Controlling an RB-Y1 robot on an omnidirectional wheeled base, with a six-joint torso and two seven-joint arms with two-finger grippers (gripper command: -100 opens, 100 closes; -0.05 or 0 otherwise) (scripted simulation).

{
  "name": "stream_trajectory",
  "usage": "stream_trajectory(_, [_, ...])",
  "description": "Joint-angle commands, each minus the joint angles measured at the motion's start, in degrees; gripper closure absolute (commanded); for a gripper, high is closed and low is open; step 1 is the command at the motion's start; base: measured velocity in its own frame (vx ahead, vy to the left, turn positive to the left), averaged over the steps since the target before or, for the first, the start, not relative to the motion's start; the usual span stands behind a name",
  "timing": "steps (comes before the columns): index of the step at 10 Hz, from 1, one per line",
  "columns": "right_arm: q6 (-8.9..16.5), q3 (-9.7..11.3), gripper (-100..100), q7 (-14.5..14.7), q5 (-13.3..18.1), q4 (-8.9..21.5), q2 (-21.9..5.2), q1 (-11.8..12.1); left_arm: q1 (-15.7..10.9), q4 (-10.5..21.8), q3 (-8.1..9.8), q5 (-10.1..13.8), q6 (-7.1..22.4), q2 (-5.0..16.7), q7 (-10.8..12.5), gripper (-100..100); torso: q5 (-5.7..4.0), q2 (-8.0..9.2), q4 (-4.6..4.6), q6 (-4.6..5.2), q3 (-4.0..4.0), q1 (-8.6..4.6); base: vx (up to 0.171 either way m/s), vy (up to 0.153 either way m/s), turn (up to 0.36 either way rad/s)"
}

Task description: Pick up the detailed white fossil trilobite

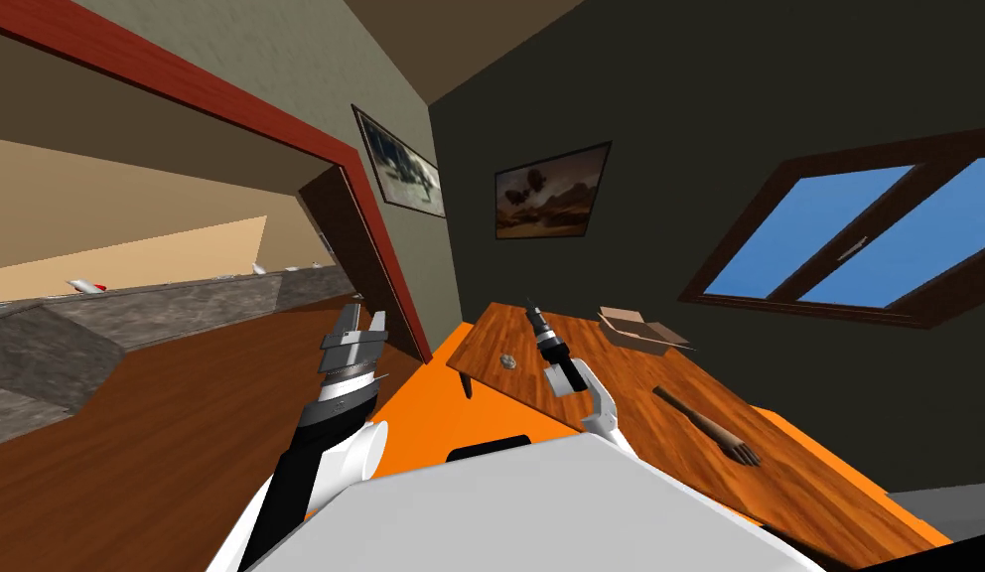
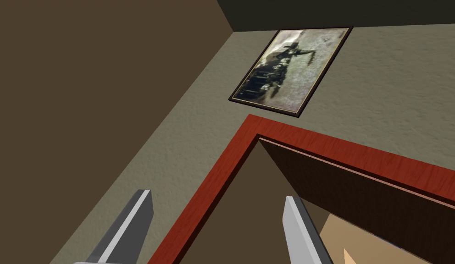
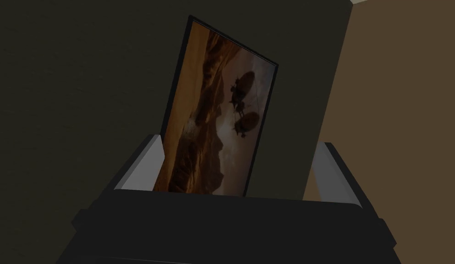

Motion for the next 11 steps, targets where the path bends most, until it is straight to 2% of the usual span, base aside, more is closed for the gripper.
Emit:
stream_trajectory(1, [1.97, 1.18, -100, 1.66, 1.71, 2.86, -1.42, -2.86, 0.0, 0.0, 0.0, 0.0, 0.0, 0.0, 0.0, 0, 0.0, 0.0, 0.0, 0.0, 0.0, 0.0, 0.043, 0.138, 0.272])
stream_trajectory(2, [1.97, 1.18, -100, 1.66, 1.71, 3.9, -1.42, -3.05, 0.0, 0.0, 0.0, 0.0, 0.0, 0.0, 0.0, 0, 0.03, 0.02, 0.0, -0.01, 0.01, 0.11, 0.022, 0.089, 0.078])
stream_trajectory(3, [3.18, 2.18, -100, 2.88, 3.02, 5.36, -1.88, -5.1, 0.0, 0.0, 0.01, 0.0, 0.0, 0.0, 0.0, 0, 0.0, 0.1, 0.01, 0.05, 0.05, -0.05, 0.03, 0.089, 0.179])
stream_trajectory(4, [3.18, 2.18, -100, 2.88, 3.02, 6.72, -1.88, -5.1, 0.0, 0.0, 0.0, 0.0, 0.0, 0.0, 0.0, 0, 0.0, 0.09, 0.02, 0.01, 0.05, -0.05, 0.034, 0.062, 0.091])
stream_trajectory(5, [4.45, 3.23, -100, 4.12, 4.38, 8.3, -2.31, -7.06, 0.0, 0.0, 0.01, 0.0, 0.0, 0.0, 0.0, 0, -0.02, 0.11, 0.02, 0.06, 0.06, -0.16, 0.029, 0.07, 0.146])
stream_trajectory(6, [4.45, 3.23, -100, 4.12, 4.38, 9.78, -2.31, -7.06, 0.0, 0.0, 0.0, 0.0, 0.0, 0.0, 0.0, 0, -0.02, 0.11, 0.02, 0.02, 0.06, -0.13, 0.028, 0.058, 0.107])
stream_trajectory(7, [5.77, 4.34, -100, 5.36, 5.76, 11.76, -2.73, -8.92, 0.0, 0.0, 0.01, 0.0, 0.0, 0.0, 0.0, 0, -0.03, 0.13, 0.02, 0.06, 0.07, -0.18, 0.037, 0.068, 0.184])
stream_trajectory(8, [5.77, 4.34, -100, 5.36, 5.76, 12.9, -2.73, -8.92, 0.0, 0.0, 0.0, 0.0, 0.0, 0.0, 0.0, 0, -0.03, 0.11, 0.02, 0.03, 0.06, -0.14, 0.033, 0.062, 0.081])
stream_trajectory(9, [7.14, 5.49, -100, 6.6, 7.17, 15.09, -3.13, -10.65, 0.01, 0.0, 0.01, 0.0, 0.0, 0.0, 0.0, 0, -0.03, 0.12, 0.02, 0.07, 0.06, -0.17, 0.043, 0.082, 0.159])
stream_trajectory(10, [7.14, 5.49, -100, 6.6, 7.17, 16.14, -3.13, -10.65, 0.0, 0.0, 0.0, 0.0, 0.0, 0.0, 0.0, 0, -0.01, 0.09, 0.02, 0.03, 0.05, -0.1, 0.031, 0.072, 0.107])
stream_trajectory(11, [8.56, 6.68, -100, 7.83, 8.6, 17.85, -3.54, -12.25, 0.0, 0.0, 0.01, 0.0, 0.0, 0.0, 0.0, 0, -0.02, 0.14, 0.02, 0.06, 0.07, -0.13, 0.025, 0.082, 0.168])
